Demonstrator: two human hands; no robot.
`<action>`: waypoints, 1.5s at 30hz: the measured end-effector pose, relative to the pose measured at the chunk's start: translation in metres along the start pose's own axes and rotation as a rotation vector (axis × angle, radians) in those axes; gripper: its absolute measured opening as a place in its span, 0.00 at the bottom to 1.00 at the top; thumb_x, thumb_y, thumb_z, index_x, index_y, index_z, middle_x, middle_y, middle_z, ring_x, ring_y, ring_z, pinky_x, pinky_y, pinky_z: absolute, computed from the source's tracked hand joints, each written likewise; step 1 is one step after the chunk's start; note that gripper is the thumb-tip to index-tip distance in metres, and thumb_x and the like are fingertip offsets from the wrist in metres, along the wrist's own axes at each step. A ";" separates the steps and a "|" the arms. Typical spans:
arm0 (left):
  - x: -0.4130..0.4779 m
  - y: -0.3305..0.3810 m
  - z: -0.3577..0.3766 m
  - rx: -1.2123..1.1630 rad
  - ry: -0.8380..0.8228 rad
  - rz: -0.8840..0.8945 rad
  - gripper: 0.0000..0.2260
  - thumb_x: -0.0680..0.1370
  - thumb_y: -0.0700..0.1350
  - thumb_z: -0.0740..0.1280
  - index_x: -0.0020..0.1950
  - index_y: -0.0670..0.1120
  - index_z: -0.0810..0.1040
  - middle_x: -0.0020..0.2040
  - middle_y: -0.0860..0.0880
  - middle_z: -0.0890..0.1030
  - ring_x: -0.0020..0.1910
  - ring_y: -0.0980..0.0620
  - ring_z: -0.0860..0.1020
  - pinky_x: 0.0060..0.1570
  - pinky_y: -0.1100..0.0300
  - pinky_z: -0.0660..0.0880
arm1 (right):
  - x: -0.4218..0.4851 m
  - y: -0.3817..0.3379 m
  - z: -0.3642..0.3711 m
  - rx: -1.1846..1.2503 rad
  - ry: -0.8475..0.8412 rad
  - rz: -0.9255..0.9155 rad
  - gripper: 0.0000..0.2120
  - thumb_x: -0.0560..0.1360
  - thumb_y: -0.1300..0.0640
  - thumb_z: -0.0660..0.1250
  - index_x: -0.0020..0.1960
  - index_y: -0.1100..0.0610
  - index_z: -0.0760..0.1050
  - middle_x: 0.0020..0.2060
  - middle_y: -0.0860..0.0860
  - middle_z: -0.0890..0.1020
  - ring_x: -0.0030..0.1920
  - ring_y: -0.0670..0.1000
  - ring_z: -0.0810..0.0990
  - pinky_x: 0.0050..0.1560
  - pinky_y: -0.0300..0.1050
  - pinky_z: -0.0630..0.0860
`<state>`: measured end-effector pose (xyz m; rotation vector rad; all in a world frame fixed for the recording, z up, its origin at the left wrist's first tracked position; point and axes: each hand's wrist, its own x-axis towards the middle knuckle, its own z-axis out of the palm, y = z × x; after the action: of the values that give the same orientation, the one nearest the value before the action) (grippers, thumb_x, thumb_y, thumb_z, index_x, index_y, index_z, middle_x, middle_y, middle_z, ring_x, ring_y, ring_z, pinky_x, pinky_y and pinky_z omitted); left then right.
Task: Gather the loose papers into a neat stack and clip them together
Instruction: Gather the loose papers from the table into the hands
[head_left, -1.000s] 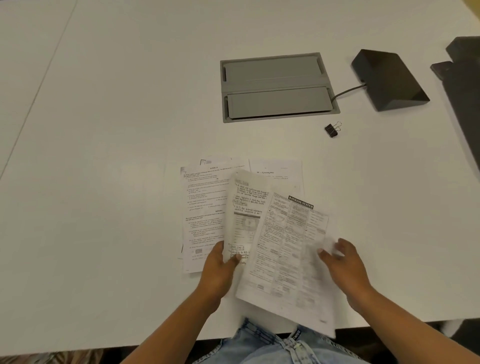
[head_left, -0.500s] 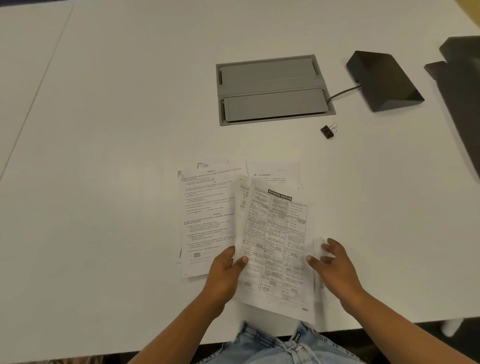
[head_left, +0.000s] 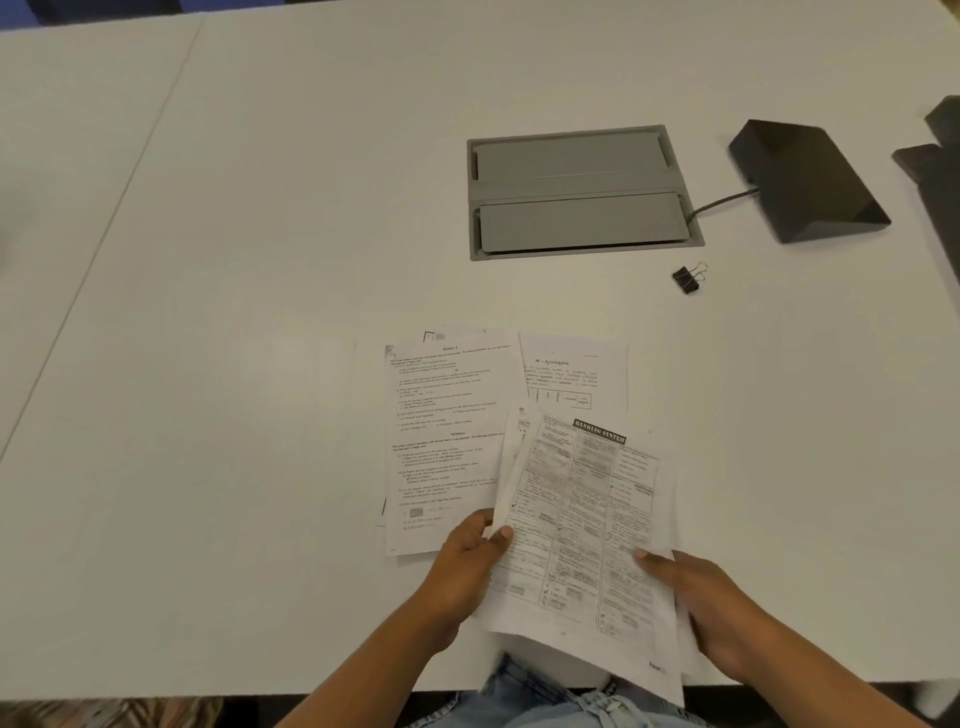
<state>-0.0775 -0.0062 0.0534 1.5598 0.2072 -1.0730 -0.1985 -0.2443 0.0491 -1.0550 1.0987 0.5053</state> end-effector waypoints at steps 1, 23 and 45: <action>0.002 -0.002 -0.001 0.032 0.014 -0.012 0.10 0.82 0.47 0.64 0.62 0.49 0.78 0.57 0.50 0.85 0.55 0.50 0.84 0.59 0.49 0.79 | -0.001 0.000 0.000 0.006 0.007 -0.011 0.15 0.74 0.55 0.72 0.59 0.59 0.80 0.52 0.57 0.86 0.53 0.60 0.85 0.59 0.60 0.78; 0.022 -0.014 -0.050 0.039 0.908 -0.059 0.10 0.77 0.41 0.71 0.57 0.43 0.80 0.51 0.45 0.83 0.46 0.46 0.80 0.47 0.55 0.78 | -0.030 -0.022 -0.024 0.033 0.176 -0.453 0.43 0.46 0.31 0.79 0.55 0.52 0.80 0.51 0.48 0.87 0.52 0.52 0.86 0.63 0.53 0.73; -0.045 0.015 0.006 -0.381 0.329 0.244 0.12 0.79 0.32 0.65 0.48 0.45 0.86 0.49 0.43 0.87 0.47 0.45 0.85 0.48 0.49 0.82 | -0.037 -0.078 0.020 0.071 -0.032 -0.490 0.19 0.78 0.55 0.65 0.68 0.50 0.74 0.60 0.49 0.83 0.61 0.52 0.81 0.67 0.56 0.71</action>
<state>-0.0958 0.0024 0.0963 1.3629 0.4095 -0.5436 -0.1437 -0.2558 0.1172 -1.1993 0.7853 0.0900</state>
